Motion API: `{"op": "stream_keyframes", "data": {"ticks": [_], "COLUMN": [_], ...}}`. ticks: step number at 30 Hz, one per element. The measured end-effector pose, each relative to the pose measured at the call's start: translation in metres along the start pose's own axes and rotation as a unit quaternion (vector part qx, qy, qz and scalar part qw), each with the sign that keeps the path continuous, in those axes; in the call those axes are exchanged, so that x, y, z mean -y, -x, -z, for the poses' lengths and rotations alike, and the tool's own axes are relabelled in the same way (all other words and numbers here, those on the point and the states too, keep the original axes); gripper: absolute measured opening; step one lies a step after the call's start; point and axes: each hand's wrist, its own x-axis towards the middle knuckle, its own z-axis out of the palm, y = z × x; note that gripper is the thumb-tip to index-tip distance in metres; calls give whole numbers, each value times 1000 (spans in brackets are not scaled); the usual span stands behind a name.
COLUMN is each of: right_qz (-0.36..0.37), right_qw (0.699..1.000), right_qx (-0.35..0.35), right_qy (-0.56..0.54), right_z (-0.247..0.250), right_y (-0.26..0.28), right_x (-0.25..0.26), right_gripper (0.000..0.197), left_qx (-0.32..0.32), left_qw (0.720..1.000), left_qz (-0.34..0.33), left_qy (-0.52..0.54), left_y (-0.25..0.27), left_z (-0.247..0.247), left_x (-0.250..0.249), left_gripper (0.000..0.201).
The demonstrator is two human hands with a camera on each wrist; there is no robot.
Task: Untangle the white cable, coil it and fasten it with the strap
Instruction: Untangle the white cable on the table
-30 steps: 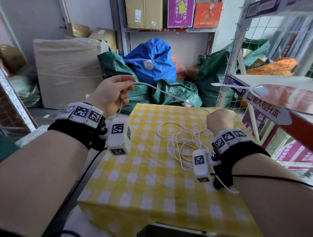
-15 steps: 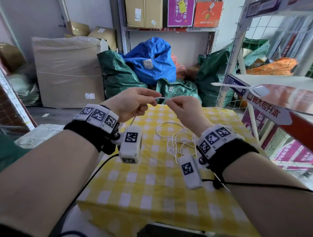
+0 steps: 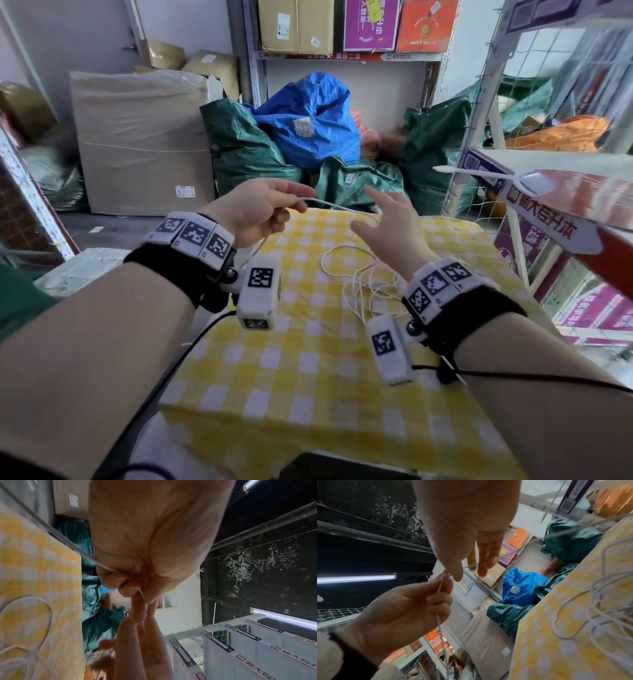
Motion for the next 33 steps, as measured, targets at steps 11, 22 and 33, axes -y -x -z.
{"op": "stream_keyframes", "data": {"ticks": [11, 22, 33], "right_qz": [-107, -151, -6], "right_qw": [982, 988, 994], "right_qx": [-75, 7, -28], "right_qy": [-139, 15, -108], "right_z": [-3, -4, -29], "right_y": [-10, -1, 0], "right_x": [-38, -52, -34], "right_gripper": [46, 55, 27], "left_qx": [-10, 36, 123], "left_qw": [1000, 988, 980], "left_qz": [-10, 47, 88], "left_qy": [-5, 141, 129], "left_y": [-1, -2, -4], "left_z": [4, -13, -30], "left_x": [7, 25, 49], "left_gripper": [19, 19, 29]}}
